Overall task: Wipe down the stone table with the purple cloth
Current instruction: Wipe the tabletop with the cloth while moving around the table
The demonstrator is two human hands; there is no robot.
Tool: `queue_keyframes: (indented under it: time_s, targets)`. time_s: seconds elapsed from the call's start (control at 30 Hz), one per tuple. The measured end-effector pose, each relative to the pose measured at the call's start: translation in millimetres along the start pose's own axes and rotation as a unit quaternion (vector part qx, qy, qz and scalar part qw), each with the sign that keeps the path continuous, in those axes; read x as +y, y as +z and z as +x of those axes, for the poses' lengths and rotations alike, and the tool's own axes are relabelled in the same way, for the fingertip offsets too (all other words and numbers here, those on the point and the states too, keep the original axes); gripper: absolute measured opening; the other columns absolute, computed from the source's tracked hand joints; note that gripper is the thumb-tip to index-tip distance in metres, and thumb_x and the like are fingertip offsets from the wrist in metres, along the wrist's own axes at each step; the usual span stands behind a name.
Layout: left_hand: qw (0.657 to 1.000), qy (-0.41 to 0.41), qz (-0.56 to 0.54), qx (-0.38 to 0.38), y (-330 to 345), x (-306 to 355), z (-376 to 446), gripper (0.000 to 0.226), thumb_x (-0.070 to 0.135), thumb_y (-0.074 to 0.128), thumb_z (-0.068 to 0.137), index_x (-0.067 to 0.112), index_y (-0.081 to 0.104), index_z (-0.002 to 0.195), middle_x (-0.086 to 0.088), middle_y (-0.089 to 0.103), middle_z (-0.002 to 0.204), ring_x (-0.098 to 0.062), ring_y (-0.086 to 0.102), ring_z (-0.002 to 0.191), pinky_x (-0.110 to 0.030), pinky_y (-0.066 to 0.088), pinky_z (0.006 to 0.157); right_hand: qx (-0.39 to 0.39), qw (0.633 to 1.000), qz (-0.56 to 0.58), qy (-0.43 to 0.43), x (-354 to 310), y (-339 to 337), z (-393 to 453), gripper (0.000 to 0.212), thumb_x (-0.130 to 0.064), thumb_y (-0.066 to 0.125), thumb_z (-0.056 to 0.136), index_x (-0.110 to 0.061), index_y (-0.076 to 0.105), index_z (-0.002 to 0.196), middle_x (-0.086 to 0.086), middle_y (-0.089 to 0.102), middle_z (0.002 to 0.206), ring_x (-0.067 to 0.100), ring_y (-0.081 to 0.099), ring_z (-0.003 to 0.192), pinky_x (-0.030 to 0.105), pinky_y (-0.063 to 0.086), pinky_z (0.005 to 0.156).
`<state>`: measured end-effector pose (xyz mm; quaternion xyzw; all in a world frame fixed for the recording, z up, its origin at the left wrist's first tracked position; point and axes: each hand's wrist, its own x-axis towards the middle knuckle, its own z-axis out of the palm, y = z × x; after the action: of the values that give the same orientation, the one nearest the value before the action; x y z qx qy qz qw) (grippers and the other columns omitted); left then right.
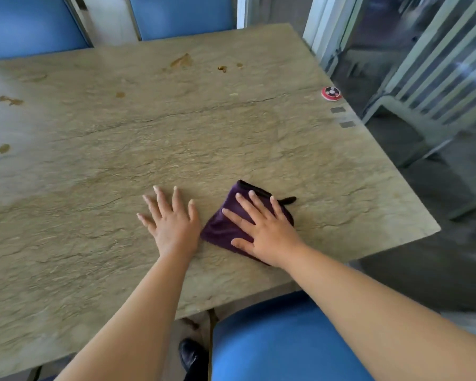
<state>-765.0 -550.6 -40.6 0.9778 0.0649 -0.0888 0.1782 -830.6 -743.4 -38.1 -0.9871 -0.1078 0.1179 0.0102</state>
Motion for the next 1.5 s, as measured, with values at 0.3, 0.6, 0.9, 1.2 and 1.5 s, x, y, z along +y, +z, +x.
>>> queue_keyframes:
  time_s: [0.3,0.6,0.9,1.2,1.5]
  targets:
    - [0.962,0.261,-0.013,-0.079,50.8,129.3,-61.6,0.053,0.037,0.023,0.102,0.029,0.016,0.154,0.012,0.005,0.162,-0.012,-0.011,0.149,-0.051,-0.009,0.119,-0.018,0.935,0.094,0.34,107.6,-9.6,-24.1,0.071,-0.063,0.027,0.093,-0.034,0.001,0.152,0.01,-0.015,0.16,0.035,-0.015,0.145,0.057,-0.004,0.116]
    - [0.97,0.224,0.012,-0.092,71.3,189.8,-68.9,0.053,0.049,0.014,0.1,0.041,0.007,0.152,0.017,-0.004,0.161,-0.019,-0.019,0.148,-0.06,-0.015,0.113,-0.073,0.963,0.067,0.249,164.9,-3.6,-105.9,0.071,-0.068,0.022,0.091,-0.042,-0.013,0.148,0.005,-0.029,0.156,0.028,-0.024,0.144,0.05,-0.009,0.117]
    - [0.957,0.248,0.142,-0.044,89.5,197.1,-78.3,0.062,0.07,0.003,0.09,0.051,-0.011,0.147,0.013,-0.015,0.161,-0.028,-0.027,0.145,-0.068,-0.009,0.11,0.001,0.907,0.101,0.409,172.3,8.9,-99.4,0.076,-0.07,0.013,0.09,-0.031,-0.015,0.149,0.018,-0.021,0.157,0.037,-0.021,0.143,0.058,-0.007,0.115]
    - [0.964,0.248,0.096,-0.02,80.7,197.7,-67.1,0.065,0.072,0.022,0.088,0.05,0.014,0.148,0.013,0.009,0.161,-0.022,-0.003,0.149,-0.057,0.0,0.117,-0.032,0.853,0.139,0.502,190.2,-6.0,-55.0,0.085,-0.075,0.017,0.085,-0.031,-0.019,0.148,0.022,-0.028,0.153,0.046,-0.028,0.138,0.07,-0.01,0.107]
    - [0.979,0.178,0.102,-0.004,74.7,184.0,-26.1,0.068,0.077,0.012,0.086,0.052,0.001,0.148,0.012,-0.008,0.162,-0.026,-0.023,0.146,-0.064,-0.012,0.112,-0.006,0.88,0.127,0.458,218.6,-30.8,43.1,0.084,-0.075,0.019,0.085,-0.03,-0.007,0.152,0.021,-0.02,0.156,0.046,-0.023,0.14,0.07,-0.01,0.106]
